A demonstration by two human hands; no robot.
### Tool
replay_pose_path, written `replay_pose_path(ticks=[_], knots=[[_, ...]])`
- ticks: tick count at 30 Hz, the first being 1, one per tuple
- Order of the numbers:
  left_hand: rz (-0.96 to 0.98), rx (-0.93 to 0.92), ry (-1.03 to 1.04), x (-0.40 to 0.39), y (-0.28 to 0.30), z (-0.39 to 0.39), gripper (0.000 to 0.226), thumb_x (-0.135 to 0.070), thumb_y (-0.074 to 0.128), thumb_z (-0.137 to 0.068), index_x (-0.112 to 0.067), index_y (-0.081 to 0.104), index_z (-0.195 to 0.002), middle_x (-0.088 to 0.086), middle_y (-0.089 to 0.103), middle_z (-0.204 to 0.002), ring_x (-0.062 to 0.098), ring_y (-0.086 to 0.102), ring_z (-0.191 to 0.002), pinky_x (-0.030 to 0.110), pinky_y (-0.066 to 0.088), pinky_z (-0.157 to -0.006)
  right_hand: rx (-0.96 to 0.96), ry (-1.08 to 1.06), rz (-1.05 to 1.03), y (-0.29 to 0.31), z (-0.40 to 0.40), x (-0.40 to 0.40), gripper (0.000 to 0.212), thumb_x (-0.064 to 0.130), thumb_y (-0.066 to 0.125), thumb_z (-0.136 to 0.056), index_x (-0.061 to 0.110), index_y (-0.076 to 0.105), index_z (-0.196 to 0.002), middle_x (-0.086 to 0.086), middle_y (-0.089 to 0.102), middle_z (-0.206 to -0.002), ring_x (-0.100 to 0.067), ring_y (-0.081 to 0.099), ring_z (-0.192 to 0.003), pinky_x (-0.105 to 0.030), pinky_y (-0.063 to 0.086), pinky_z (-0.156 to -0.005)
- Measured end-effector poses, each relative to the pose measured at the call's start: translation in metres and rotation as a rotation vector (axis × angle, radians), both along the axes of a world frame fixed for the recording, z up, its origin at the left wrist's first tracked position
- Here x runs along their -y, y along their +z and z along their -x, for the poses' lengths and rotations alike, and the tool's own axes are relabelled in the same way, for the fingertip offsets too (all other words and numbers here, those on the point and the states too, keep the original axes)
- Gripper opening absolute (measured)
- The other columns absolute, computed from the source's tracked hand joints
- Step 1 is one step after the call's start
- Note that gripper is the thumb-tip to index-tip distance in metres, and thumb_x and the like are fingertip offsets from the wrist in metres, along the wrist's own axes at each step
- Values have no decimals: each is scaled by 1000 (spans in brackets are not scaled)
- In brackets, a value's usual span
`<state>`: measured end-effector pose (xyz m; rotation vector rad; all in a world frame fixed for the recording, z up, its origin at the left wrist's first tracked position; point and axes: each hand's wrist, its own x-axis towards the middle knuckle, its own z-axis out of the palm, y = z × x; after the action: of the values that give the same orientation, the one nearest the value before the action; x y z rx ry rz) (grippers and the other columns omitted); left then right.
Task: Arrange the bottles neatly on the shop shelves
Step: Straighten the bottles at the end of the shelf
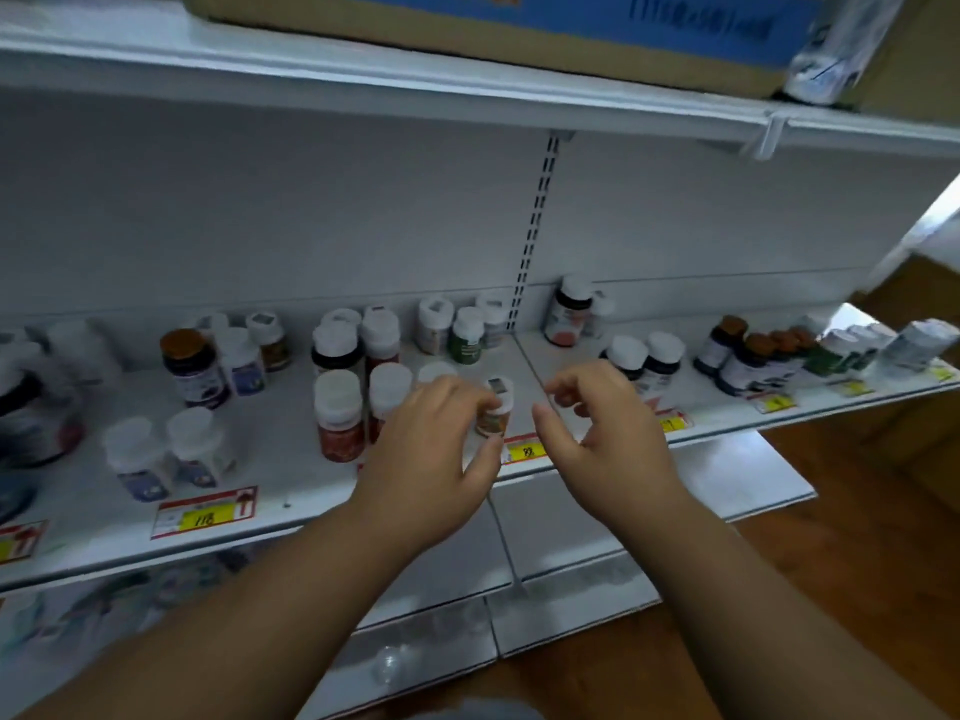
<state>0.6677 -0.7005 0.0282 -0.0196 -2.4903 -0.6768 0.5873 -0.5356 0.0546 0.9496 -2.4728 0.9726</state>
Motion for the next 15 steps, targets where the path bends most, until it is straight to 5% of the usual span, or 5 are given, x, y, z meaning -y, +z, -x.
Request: replay_pose_path(ticks=[5, 10, 15], knots=[[24, 34, -28, -10, -5, 62, 27, -32, 61, -84, -21, 60, -109, -4, 59, -103, 15, 55, -93, 26, 40, -77, 34, -14, 31, -9, 58, -12, 15, 25, 67, -84, 18, 61, -97, 9, 52, -93, -6, 51, -87, -22, 43, -75], [14, 30, -24, -26, -2, 131, 34, -35, 58, -84, -18, 61, -114, 1, 58, -106, 18, 55, -95, 19, 31, -76, 14, 13, -46, -2, 115, -27, 24, 36, 60, -82, 18, 63, -99, 4, 56, -97, -8, 52, -88, -23, 41, -75], [-83, 71, -29, -46, -6, 175, 32, -31, 62, -88, -42, 49, -115, -16, 47, -109, -1, 41, -98, 4, 29, -82, -82, 139, 5, 5, 189, -34, 12, 14, 67, -83, 8, 66, -93, -1, 57, -90, -9, 49, -83, -17, 37, -72]])
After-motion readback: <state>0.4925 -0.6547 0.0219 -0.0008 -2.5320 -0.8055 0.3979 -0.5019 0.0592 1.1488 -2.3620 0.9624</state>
